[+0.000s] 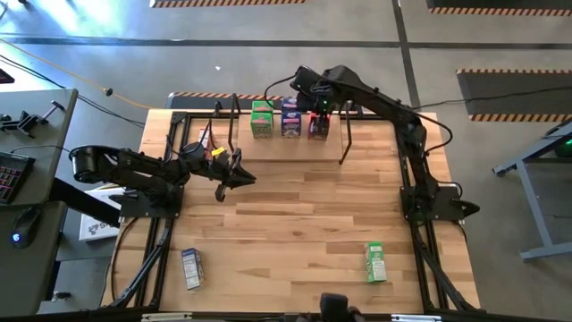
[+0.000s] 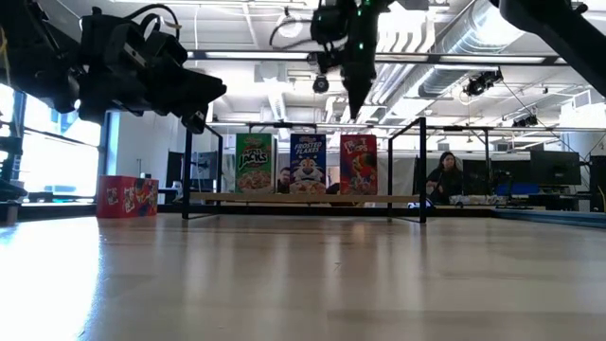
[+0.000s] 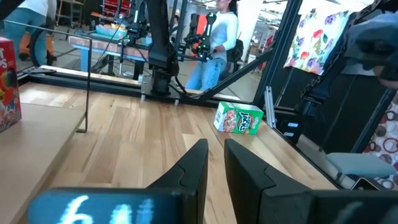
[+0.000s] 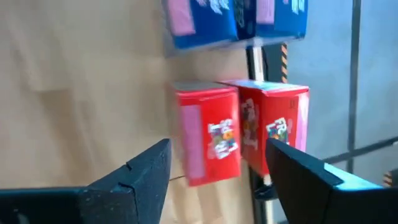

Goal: Stack cereal on shelf
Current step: Put the green cereal box on the shelf aligned with the green cereal box

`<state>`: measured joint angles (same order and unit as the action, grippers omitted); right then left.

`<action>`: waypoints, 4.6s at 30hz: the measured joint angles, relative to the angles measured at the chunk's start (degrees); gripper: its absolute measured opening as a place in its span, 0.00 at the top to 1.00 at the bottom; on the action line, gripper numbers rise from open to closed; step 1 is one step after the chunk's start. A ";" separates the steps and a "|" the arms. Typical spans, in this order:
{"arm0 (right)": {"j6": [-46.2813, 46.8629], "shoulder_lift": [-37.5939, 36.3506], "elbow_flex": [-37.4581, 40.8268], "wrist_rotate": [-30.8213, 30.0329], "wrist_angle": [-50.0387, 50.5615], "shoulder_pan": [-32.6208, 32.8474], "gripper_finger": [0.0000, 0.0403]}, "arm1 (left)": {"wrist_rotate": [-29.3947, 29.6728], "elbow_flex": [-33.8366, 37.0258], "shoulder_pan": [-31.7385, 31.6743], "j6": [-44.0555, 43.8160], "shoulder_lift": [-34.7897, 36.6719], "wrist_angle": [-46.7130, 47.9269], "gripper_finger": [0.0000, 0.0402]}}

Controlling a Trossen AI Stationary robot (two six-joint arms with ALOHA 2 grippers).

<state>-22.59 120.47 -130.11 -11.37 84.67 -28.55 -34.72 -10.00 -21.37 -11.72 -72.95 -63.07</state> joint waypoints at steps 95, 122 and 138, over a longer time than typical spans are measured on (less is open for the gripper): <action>67.86 -30.26 69.90 5.38 -47.52 46.36 0.32 | 9.94 -9.40 10.07 11.52 0.00 18.80 0.89; 66.03 -21.98 74.10 -6.54 -51.45 58.41 0.97 | 23.21 -28.07 15.09 7.65 -31.10 23.16 1.00; 63.48 -20.52 73.94 -18.62 -54.38 55.86 1.00 | 21.17 -31.25 16.89 8.37 -37.83 23.06 1.00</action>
<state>40.89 99.95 -56.16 -29.99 30.30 27.31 -13.55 -41.25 -4.48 -3.36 -110.78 -40.01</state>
